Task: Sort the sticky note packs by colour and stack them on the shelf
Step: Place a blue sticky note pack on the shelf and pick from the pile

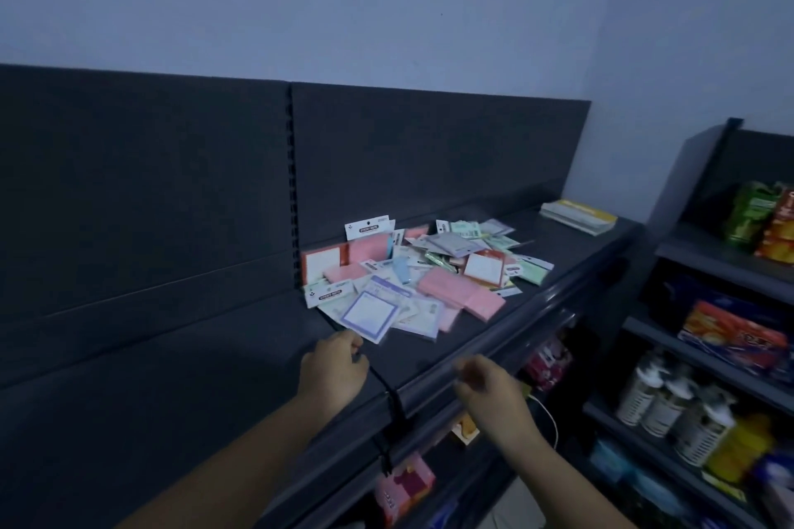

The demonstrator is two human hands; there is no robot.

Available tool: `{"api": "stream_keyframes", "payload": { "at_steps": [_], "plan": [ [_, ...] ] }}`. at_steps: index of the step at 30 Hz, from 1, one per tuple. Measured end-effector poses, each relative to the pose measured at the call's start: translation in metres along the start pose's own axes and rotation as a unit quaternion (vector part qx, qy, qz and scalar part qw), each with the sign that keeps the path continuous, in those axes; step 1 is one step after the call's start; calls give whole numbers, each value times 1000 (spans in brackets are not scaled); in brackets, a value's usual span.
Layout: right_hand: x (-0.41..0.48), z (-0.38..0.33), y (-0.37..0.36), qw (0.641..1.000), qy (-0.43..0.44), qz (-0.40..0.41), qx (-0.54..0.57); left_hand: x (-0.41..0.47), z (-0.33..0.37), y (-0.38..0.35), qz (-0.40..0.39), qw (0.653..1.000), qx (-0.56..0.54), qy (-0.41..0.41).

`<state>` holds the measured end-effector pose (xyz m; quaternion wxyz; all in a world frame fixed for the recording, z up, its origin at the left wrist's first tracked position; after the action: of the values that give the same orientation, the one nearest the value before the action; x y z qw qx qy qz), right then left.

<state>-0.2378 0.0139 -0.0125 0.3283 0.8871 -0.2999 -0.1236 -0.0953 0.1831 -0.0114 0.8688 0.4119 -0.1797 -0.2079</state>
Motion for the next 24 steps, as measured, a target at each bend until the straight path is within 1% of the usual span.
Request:
{"api": "stream_keyframes", "payload": {
  "at_steps": [6,10,12,15,18,21,24],
  "plan": [
    [48,19,12,1000,-24,3,19,54,4,-6,30,999,-17,-3],
    [99,18,10,1000,-24,3,-2,103,-5,-9,56,998,-35,10],
    [129,15,9,999,-32,-4,-14,127,-10,-13,55,997,-38,24],
    [172,11,9,999,-32,-1,-33,160,-17,-17,46,998,0,38],
    [208,9,7,999,-34,5,-35,189,-20,-17,55,997,23,44],
    [234,17,14,998,-54,26,-38,210,-8,-30,39,998,46,15],
    [252,37,24,993,-101,27,-62,225,16,-56,7,998,52,-41]
  ]
}}
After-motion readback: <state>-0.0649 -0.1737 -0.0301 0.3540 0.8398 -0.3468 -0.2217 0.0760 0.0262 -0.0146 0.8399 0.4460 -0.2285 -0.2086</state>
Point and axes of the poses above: each hand's wrist, its own x-axis towards the middle knuckle, its own y-axis out of the back of the hand, z = x × y, the point moved 7 cm from there along x, towards the middle knuckle, and after that the axes turned 5 degrees about -y, right-handed, at the moved point
